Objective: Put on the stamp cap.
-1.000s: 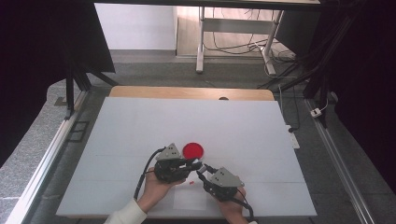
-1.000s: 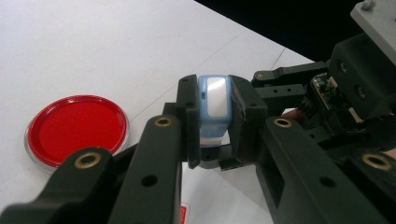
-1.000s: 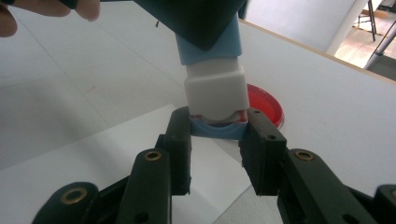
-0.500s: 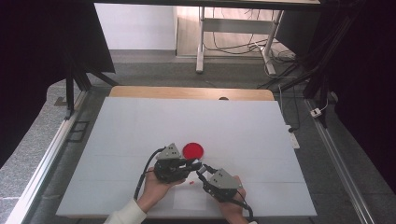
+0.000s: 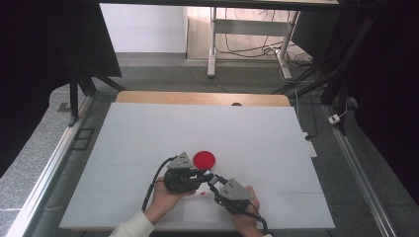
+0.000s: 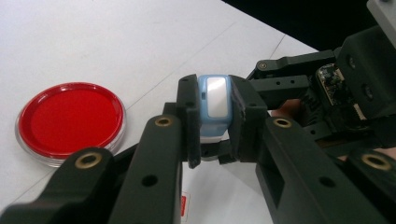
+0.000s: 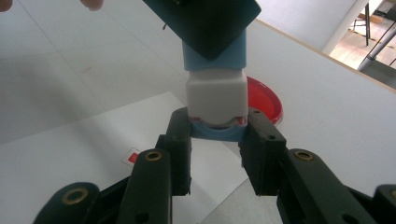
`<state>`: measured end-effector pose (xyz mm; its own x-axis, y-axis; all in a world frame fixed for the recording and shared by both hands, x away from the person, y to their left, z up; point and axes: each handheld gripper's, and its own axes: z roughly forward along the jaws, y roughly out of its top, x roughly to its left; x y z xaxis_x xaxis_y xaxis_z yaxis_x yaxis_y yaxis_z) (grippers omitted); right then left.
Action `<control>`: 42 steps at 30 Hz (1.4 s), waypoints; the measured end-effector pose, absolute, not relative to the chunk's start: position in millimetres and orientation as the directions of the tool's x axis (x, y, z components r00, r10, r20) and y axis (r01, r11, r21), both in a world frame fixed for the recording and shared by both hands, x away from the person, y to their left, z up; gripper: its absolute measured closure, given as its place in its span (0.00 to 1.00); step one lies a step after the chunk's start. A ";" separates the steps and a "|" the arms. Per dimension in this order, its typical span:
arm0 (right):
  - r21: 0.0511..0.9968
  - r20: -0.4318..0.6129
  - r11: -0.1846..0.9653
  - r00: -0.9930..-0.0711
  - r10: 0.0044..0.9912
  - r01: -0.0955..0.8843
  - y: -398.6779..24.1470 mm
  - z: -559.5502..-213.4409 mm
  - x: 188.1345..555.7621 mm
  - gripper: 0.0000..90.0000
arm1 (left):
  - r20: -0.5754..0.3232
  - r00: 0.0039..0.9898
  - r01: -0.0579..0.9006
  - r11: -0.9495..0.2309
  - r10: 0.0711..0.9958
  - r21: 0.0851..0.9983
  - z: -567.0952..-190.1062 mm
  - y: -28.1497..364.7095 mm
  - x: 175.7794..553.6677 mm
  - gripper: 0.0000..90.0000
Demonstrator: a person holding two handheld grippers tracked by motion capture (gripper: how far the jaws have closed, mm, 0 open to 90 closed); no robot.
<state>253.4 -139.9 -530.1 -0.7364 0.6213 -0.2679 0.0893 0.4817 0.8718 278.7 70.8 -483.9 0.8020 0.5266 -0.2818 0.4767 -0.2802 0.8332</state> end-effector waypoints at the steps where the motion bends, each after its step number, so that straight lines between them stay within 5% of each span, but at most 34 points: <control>1: 0.872 -0.267 0.482 -0.738 0.620 0.089 -139.9 -529.8 253.5 0.72 | -0.285 0.802 0.480 -0.281 0.525 0.831 -483.8 70.9 279.0 0.84; 25: 0.855 -0.283 0.512 -0.755 0.592 0.081 -139.5 -529.8 255.5 0.70 | -0.284 0.799 0.477 -0.272 0.530 0.835 -487.3 69.4 278.3 0.84; 42: 0.842 -0.196 0.509 -0.780 0.594 0.176 -159.0 -527.3 264.6 0.55 | -0.282 0.808 0.462 -0.259 0.517 0.848 -480.6 76.9 278.7 0.84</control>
